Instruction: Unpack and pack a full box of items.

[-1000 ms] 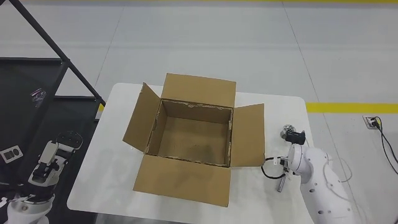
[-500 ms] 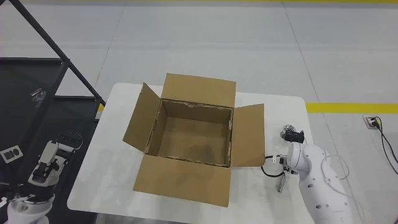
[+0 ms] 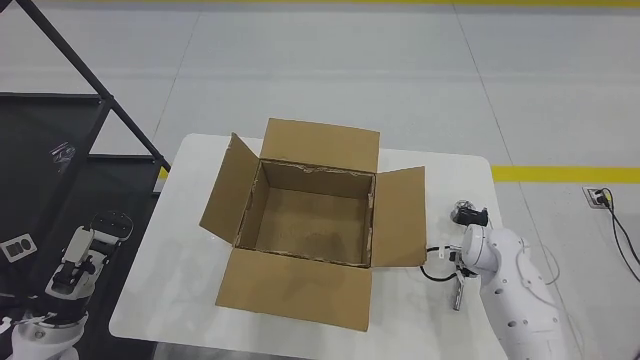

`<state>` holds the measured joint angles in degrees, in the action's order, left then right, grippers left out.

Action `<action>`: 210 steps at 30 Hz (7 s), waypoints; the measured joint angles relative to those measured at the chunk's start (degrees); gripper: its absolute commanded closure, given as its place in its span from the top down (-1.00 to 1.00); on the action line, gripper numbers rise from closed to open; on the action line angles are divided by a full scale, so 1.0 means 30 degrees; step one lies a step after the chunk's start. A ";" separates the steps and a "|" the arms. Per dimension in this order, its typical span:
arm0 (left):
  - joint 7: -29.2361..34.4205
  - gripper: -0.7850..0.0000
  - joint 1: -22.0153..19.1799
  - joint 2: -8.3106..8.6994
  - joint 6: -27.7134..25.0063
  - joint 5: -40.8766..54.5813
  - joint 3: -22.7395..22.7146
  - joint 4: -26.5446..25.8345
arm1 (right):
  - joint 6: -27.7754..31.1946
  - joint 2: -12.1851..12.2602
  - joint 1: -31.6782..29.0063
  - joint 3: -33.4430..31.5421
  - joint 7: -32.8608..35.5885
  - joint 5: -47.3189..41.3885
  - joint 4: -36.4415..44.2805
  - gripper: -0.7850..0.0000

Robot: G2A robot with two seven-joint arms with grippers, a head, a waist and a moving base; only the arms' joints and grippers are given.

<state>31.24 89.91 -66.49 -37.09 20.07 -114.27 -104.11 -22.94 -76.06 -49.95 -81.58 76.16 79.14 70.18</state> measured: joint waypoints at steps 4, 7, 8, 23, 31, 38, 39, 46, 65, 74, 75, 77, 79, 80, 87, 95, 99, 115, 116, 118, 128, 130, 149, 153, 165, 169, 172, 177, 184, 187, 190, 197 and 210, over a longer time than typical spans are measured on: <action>0.0000 1.00 0.0000 0.0000 0.0000 0.0000 0.0000 0.0000 | -0.0240 0.0042 -0.0311 -0.0282 -0.0048 0.0057 0.0835 -1.00; 0.0000 1.00 0.0000 0.0000 0.0000 0.0000 0.0000 0.0000 | -0.0365 0.0128 -0.0811 -0.0714 0.0087 0.0204 0.2045 -1.00; 0.0000 1.00 0.0000 0.0000 0.0000 0.0000 0.0000 0.0000 | -0.0404 0.0156 -0.0996 -0.0863 0.0151 0.0258 0.2464 -1.00; 0.0000 1.00 0.0000 0.0000 0.0000 0.0000 0.0000 0.0000 | -0.2979 0.0176 -0.5885 -0.3803 -0.3450 -0.2002 1.5802 -1.00; 0.0000 1.00 0.0000 0.0000 0.0000 0.0000 0.0000 0.0000 | -0.2270 -0.0150 -0.6599 0.0475 -0.7518 -0.1614 2.0824 -1.00; 0.0000 1.00 0.0000 0.0000 0.0000 0.0000 0.0000 0.0000 | -0.1010 -0.0665 -0.3106 0.6028 -0.6854 0.0117 1.9141 -1.00; 0.0000 1.00 0.0000 0.0000 0.0000 0.0000 0.0000 0.0000 | -0.1003 -0.0851 -0.2113 0.7116 -0.6538 0.0472 1.8316 -1.00; 0.0000 1.00 0.0000 0.0000 0.0000 0.0000 0.0000 0.0000 | -0.2205 -0.2653 0.4072 1.3071 -0.5219 0.1539 1.1393 -1.00; 0.0000 1.00 0.0000 0.0000 0.0000 0.0000 0.0000 0.0000 | 0.1856 -0.9074 1.1568 2.0219 -0.4656 -0.1625 -0.7173 -1.00; 0.0000 1.00 0.0000 0.0000 0.0000 0.0000 0.0000 0.0000 | 0.3585 -1.1181 1.2552 1.9724 -0.4552 -0.4014 -1.2738 -1.00; 0.0000 1.00 0.0000 0.0000 0.0000 0.0000 0.0000 0.0000 | 0.3971 -1.1385 1.2724 1.9571 -0.4671 -0.4388 -1.3316 -1.00; 0.0000 1.00 0.0000 0.0000 0.0000 0.0000 0.0000 0.0000 | 0.4441 -1.1668 1.2947 1.9409 -0.4861 -0.4796 -1.4126 -1.00; 0.0000 1.00 0.0000 0.0000 0.0000 0.0000 0.0000 0.0000 | 0.4832 -1.1978 1.3107 1.9296 -0.5066 -0.5113 -1.4968 -1.00; 0.0000 1.00 0.0000 0.0000 0.0000 0.0000 0.0000 0.0000 | 0.4934 -1.2102 1.3159 1.9251 -0.5150 -0.5226 -1.5312 -1.00; 0.0000 1.00 0.0000 0.0000 0.0000 0.0000 0.0000 0.0000 | 0.4473 -1.2933 1.3032 1.9144 -0.6411 -0.5486 -1.7223 -1.00; 0.0000 1.00 0.0000 0.0000 0.0000 0.0000 0.0000 0.0000 | 0.3604 -1.3059 1.2655 1.9529 -0.6686 -0.5171 -1.7394 -0.18; 0.0000 1.00 0.0000 0.0000 0.0000 0.0000 0.0000 0.0000 | 0.3538 -1.3049 1.2658 1.9528 -0.6736 -0.5395 -1.7505 -0.14; 0.0000 1.00 0.0000 0.0000 0.0000 0.0000 0.0000 0.0000 | 0.5482 -1.2517 1.3668 1.7976 -0.7565 -0.7369 -1.6466 -0.02; 0.0000 1.00 0.0000 0.0000 0.0000 0.0000 0.0000 0.0000 | 0.5684 -1.2395 1.3733 1.7803 -0.7530 -0.7442 -1.6217 0.00; 0.0000 1.00 0.0000 0.0000 0.0000 0.0000 0.0000 0.0000 | 0.6079 -1.2037 1.3706 1.7441 -0.7307 -0.7431 -1.5381 0.25; 0.0000 1.00 0.0000 0.0000 0.0000 0.0000 0.0000 0.0000 | 0.5900 -0.7932 0.8502 1.3788 -0.2852 -0.2739 -0.2530 0.40; 0.0000 1.00 0.0000 0.0000 0.0000 0.0000 0.0000 0.0000 | 0.6692 -0.6667 0.5649 1.1900 -0.0897 -0.0481 0.2315 0.48; 0.0000 1.00 0.0000 0.0000 0.0000 0.0000 0.0000 0.0000 | 0.4560 -0.4069 -0.2122 -0.3844 -0.1135 0.3236 1.3854 1.00; 0.0000 1.00 0.0000 0.0000 0.0000 0.0000 0.0000 0.0000 | 0.3320 -0.4001 0.0934 -0.4125 -0.0048 0.3699 0.7859 1.00; 0.0000 1.00 0.0000 0.0000 0.0000 0.0000 0.0000 0.0000 | 0.1601 -0.3561 0.6223 -0.5110 -0.2246 0.4929 -0.4368 1.00; 0.0000 1.00 0.0000 0.0000 0.0000 0.0000 0.0000 0.0000 | 0.1947 -0.3305 0.6958 -0.5823 -0.3158 0.4463 -0.6460 1.00; 0.0000 1.00 0.0000 0.0000 0.0000 0.0000 0.0000 0.0000 | 0.2204 -0.3135 0.7426 -0.6111 -0.3743 0.4291 -0.7811 0.85; 0.0000 1.00 0.0000 0.0000 0.0000 0.0000 0.0000 0.0000 | 0.2196 -0.2941 0.8135 -0.6283 -0.4529 0.4034 -0.9681 -0.11; 0.0000 1.00 0.0000 0.0000 0.0000 0.0000 0.0000 0.0000 | 0.2445 -0.2613 0.9156 -0.6587 -0.5422 0.3544 -1.1955 -1.00; 0.0000 1.00 0.0000 0.0000 0.0000 0.0000 0.0000 0.0000 | 0.2480 -0.2515 0.9419 -0.6579 -0.5716 0.3400 -1.2435 -1.00; 0.0000 1.00 0.0000 0.0000 0.0000 0.0000 0.0000 0.0000 | 0.2417 -0.2440 0.9590 -0.6529 -0.5883 0.3273 -1.2561 -1.00; 0.0000 1.00 0.0000 0.0000 0.0000 0.0000 0.0000 0.0000 | 0.2744 -0.2402 0.8909 -0.6426 -0.5976 0.2240 -0.9768 -1.00; 0.0000 1.00 0.0000 0.0000 0.0000 0.0000 0.0000 0.0000 | -0.0608 -0.3195 -0.3422 -0.3189 -0.4204 0.0188 1.6064 -1.00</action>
<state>31.24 89.91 -66.49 -37.09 20.07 -114.27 -104.11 -24.77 -85.65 -60.21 -91.15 63.55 79.70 118.38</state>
